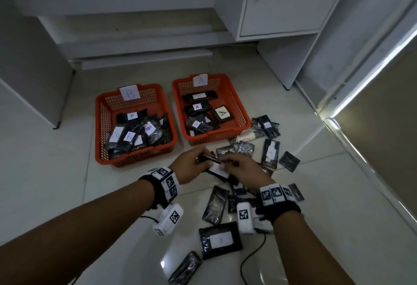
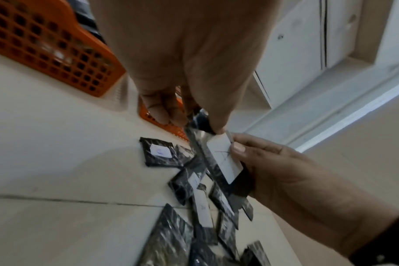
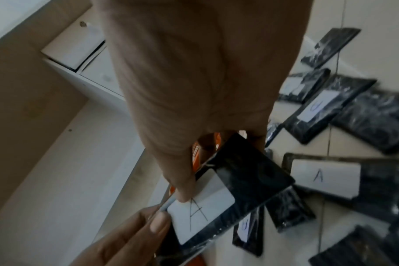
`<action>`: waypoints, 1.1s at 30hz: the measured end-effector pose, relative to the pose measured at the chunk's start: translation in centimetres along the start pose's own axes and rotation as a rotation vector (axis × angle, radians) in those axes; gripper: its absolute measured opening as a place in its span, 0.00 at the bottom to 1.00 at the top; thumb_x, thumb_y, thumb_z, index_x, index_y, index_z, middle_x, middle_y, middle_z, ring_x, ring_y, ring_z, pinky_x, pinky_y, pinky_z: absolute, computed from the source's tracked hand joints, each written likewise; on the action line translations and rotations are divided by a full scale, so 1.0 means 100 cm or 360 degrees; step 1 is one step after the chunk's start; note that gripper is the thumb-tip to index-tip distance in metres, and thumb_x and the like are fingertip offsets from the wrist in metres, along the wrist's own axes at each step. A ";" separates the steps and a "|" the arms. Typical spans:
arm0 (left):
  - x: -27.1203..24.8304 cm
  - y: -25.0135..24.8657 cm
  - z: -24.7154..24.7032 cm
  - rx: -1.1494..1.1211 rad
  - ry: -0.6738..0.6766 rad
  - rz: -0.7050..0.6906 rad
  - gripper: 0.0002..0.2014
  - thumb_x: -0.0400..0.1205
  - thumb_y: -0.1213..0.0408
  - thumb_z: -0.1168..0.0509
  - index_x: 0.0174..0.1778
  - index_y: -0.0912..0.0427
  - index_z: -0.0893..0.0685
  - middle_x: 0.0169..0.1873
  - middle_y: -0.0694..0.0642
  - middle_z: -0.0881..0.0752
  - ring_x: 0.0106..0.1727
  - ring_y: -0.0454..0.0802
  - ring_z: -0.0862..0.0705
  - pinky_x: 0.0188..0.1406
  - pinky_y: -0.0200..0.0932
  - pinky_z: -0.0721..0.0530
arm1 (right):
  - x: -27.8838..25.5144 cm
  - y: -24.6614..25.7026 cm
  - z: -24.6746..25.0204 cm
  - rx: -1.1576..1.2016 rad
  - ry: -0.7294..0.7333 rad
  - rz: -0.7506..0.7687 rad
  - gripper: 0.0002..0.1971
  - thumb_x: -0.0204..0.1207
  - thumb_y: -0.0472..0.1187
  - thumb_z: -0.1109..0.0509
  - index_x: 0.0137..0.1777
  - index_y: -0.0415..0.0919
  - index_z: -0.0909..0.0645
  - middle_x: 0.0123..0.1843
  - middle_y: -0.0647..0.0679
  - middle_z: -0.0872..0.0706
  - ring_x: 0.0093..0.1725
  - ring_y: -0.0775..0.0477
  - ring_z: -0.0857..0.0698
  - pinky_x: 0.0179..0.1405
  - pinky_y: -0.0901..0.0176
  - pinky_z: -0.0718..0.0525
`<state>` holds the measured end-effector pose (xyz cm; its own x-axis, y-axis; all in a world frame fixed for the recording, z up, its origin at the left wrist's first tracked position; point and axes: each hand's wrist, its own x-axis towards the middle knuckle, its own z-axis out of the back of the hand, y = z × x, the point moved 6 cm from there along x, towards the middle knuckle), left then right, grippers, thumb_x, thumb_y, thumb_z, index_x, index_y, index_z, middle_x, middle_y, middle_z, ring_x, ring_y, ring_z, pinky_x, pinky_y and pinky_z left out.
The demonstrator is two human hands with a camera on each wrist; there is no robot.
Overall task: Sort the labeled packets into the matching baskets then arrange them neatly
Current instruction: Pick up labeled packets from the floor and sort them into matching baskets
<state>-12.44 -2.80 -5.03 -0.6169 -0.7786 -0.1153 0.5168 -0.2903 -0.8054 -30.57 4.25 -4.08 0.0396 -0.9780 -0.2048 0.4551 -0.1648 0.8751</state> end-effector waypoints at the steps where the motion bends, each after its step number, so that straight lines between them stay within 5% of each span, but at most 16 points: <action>1: -0.004 0.005 0.008 -0.0010 -0.0062 0.0027 0.04 0.84 0.52 0.27 0.52 0.44 0.15 0.44 0.45 0.10 0.45 0.41 0.12 0.46 0.45 0.15 | 0.003 0.003 -0.005 0.0061 0.0006 0.0008 0.08 0.86 0.46 0.25 0.61 0.52 0.07 0.56 0.54 0.08 0.52 0.60 0.11 0.52 0.67 0.15; 4: -0.026 0.033 0.033 -0.0037 -0.0233 0.0178 0.03 0.84 0.53 0.27 0.47 0.45 0.14 0.40 0.45 0.11 0.40 0.41 0.14 0.40 0.43 0.19 | 0.022 -0.002 -0.013 -0.0005 -0.0145 0.0026 0.11 0.90 0.43 0.31 0.63 0.48 0.08 0.57 0.59 0.09 0.54 0.68 0.14 0.56 0.74 0.19; 8: -0.067 0.071 0.061 -0.0032 -0.0476 0.0371 0.05 0.84 0.55 0.27 0.44 0.45 0.16 0.38 0.44 0.12 0.33 0.34 0.17 0.36 0.40 0.23 | 0.055 -0.023 -0.023 -0.0673 -0.0287 -0.0012 0.16 0.86 0.33 0.34 0.69 0.46 0.13 0.64 0.43 0.14 0.66 0.38 0.16 0.66 0.50 0.18; 11: -0.097 0.090 0.069 0.0032 -0.0502 0.0471 0.04 0.84 0.55 0.27 0.46 0.48 0.15 0.38 0.44 0.11 0.36 0.33 0.16 0.37 0.38 0.23 | 0.067 -0.039 -0.019 -0.1202 -0.0351 -0.0289 0.29 0.81 0.37 0.30 0.82 0.49 0.26 0.79 0.39 0.23 0.76 0.27 0.25 0.74 0.33 0.20; 13: -0.112 0.099 0.071 0.0065 -0.0518 0.0537 0.05 0.83 0.54 0.27 0.46 0.48 0.14 0.40 0.43 0.11 0.39 0.33 0.15 0.38 0.36 0.23 | 0.070 -0.048 -0.017 -0.1245 -0.0262 -0.0419 0.32 0.80 0.41 0.28 0.84 0.48 0.30 0.82 0.38 0.27 0.76 0.25 0.25 0.74 0.32 0.21; 19: -0.128 0.100 0.063 0.0086 -0.0525 0.0618 0.05 0.84 0.52 0.27 0.46 0.46 0.15 0.41 0.42 0.10 0.38 0.32 0.15 0.36 0.35 0.24 | 0.071 -0.060 0.003 -0.0727 -0.0204 -0.0443 0.27 0.76 0.40 0.18 0.73 0.35 0.19 0.70 0.35 0.16 0.69 0.32 0.16 0.67 0.48 0.17; 24: -0.109 0.080 0.051 0.0040 -0.0473 0.0571 0.04 0.84 0.53 0.28 0.46 0.46 0.15 0.39 0.44 0.11 0.35 0.33 0.16 0.35 0.38 0.23 | 0.055 -0.070 0.015 -0.0131 -0.0103 -0.0543 0.06 0.76 0.32 0.18 0.49 0.38 0.12 0.55 0.36 0.07 0.56 0.36 0.08 0.58 0.47 0.10; 26: -0.097 0.072 0.047 -0.0050 -0.0495 0.0540 0.04 0.84 0.54 0.28 0.47 0.48 0.14 0.40 0.46 0.10 0.33 0.36 0.16 0.35 0.39 0.19 | 0.046 -0.068 0.015 0.0166 -0.0082 -0.0513 0.09 0.77 0.28 0.20 0.54 0.32 0.14 0.55 0.33 0.07 0.57 0.34 0.07 0.52 0.52 0.08; 29: -0.083 0.059 0.046 -0.0225 -0.0571 0.0512 0.07 0.85 0.56 0.28 0.50 0.55 0.12 0.42 0.53 0.10 0.33 0.40 0.13 0.32 0.38 0.15 | 0.033 -0.061 0.015 0.0427 -0.0067 -0.0443 0.11 0.80 0.30 0.21 0.60 0.30 0.16 0.56 0.35 0.06 0.48 0.46 0.07 0.40 0.65 0.11; 33: -0.072 0.049 0.055 -0.0340 -0.0695 0.0479 0.08 0.86 0.55 0.29 0.50 0.56 0.13 0.42 0.59 0.10 0.35 0.55 0.11 0.33 0.44 0.13 | 0.025 -0.057 0.022 0.0779 -0.0281 -0.0414 0.13 0.82 0.34 0.22 0.64 0.33 0.16 0.56 0.36 0.07 0.44 0.49 0.08 0.38 0.61 0.10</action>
<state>-2.22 -1.67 -4.98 -0.1352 -0.9804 -0.1434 0.4721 0.0635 -0.8792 -35.00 2.50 -8.56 -0.1868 -0.8969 -0.4009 -0.0357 -0.4016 0.9151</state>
